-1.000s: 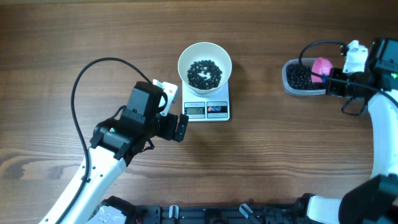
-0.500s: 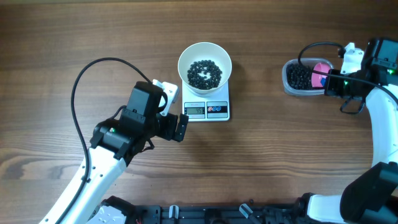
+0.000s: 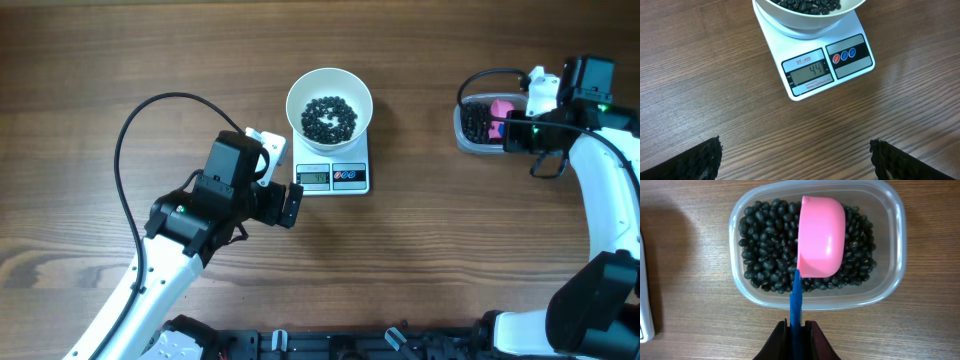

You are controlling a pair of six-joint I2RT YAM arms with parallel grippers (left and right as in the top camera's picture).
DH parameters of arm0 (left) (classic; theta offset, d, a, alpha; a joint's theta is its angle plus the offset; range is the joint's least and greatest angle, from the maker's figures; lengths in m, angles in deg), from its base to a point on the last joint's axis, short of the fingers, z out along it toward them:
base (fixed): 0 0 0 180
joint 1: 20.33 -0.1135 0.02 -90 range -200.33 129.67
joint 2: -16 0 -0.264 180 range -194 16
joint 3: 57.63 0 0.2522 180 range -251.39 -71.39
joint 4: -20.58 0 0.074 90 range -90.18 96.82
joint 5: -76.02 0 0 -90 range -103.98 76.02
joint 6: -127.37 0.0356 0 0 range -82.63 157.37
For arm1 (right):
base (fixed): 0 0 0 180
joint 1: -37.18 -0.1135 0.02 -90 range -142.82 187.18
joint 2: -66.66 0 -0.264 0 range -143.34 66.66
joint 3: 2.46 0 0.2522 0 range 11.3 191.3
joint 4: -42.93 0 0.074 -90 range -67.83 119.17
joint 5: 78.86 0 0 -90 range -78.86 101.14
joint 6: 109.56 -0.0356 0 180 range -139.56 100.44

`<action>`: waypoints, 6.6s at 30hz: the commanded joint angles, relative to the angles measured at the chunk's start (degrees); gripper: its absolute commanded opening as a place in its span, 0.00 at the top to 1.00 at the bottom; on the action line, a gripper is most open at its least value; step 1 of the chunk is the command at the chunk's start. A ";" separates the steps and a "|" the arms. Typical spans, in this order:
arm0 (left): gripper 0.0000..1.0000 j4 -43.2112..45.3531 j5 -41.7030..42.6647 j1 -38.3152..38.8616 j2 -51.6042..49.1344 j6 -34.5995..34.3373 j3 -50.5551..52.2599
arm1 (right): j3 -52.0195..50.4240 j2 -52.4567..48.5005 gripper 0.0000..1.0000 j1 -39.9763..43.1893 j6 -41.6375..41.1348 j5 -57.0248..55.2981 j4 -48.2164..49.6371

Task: Scoop item into bowl and weigh 150g on scale
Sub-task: 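Dip the pink scoop into the black beans with the right gripper, then lift the filled scoop and carry it leftward toward the white bowl, then tip the pink scoop over the white bowl to pour beans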

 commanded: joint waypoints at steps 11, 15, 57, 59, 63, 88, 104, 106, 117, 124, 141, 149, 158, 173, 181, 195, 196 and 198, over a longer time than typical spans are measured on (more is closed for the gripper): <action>0.00 0.15 -0.52 -0.26 -0.22 0.70 0.59 | -1.03 -1.09 0.96 -0.52 7.17 9.27 -2.51; 0.00 0.15 -0.52 -0.26 -0.22 0.72 0.59 | -1.01 -1.09 0.96 -0.52 7.17 9.25 -2.84; 0.00 0.15 -0.52 -0.26 -0.22 0.70 0.59 | -1.22 -5.53 0.96 9.94 3.61 27.19 -3.78; 0.00 0.15 -0.52 -0.26 -0.22 0.72 0.59 | -1.22 -5.86 0.96 10.71 3.58 28.11 -3.80; 0.00 0.15 -0.52 -0.26 -0.22 0.72 0.59 | -1.22 -5.86 0.96 12.11 3.69 30.58 -3.74; 0.00 0.15 -0.52 -0.26 -0.22 0.70 0.59 | -1.22 -5.86 0.96 21.70 -2.56 41.00 -3.72; 0.00 0.15 -0.52 -0.26 -0.22 0.70 0.59 | -2.95 -5.86 0.96 28.83 -3.80 51.89 -4.02; 0.00 0.15 -0.52 -0.26 -0.22 0.70 0.59 | -3.91 -5.86 0.96 29.97 -3.80 55.15 -3.93; 0.00 0.15 -0.52 -0.26 -0.22 0.70 0.59 | -5.53 -5.86 0.96 32.06 -3.82 71.38 -3.89; 0.00 0.13 -0.52 -0.26 -0.22 0.72 0.59 | -5.55 -5.84 0.96 30.14 -3.98 75.78 -4.74; 0.00 0.13 -0.52 -0.26 -0.22 0.70 0.59 | -5.55 -5.84 0.96 11.04 -10.40 81.68 2.29; 0.00 0.15 -0.52 -0.26 -0.22 0.72 0.59 | -5.55 -5.84 0.96 2.29 -19.56 74.64 10.40; 0.00 0.15 -0.52 -0.26 -0.22 0.72 0.59 | -5.55 -5.84 0.96 -8.52 -27.89 61.64 20.15; 0.00 0.15 -0.52 -0.26 -0.22 0.72 0.59 | -5.46 -3.41 0.96 -18.75 -24.50 48.74 34.69; 0.00 0.13 -0.52 -0.26 -0.22 0.70 0.59 | -5.46 1.29 0.96 -20.65 -17.73 37.16 31.52; 0.00 0.15 -0.52 -0.26 -0.22 0.72 0.59 | -5.44 2.58 0.96 -26.58 -6.78 25.11 27.61; 0.00 0.13 -0.52 -0.26 -0.22 0.72 0.59 | -5.44 2.89 0.96 -26.91 -6.75 24.26 27.71; 0.00 0.13 -0.52 -0.26 -0.22 0.70 0.59 | -5.44 3.50 0.96 -27.26 -6.73 22.67 27.67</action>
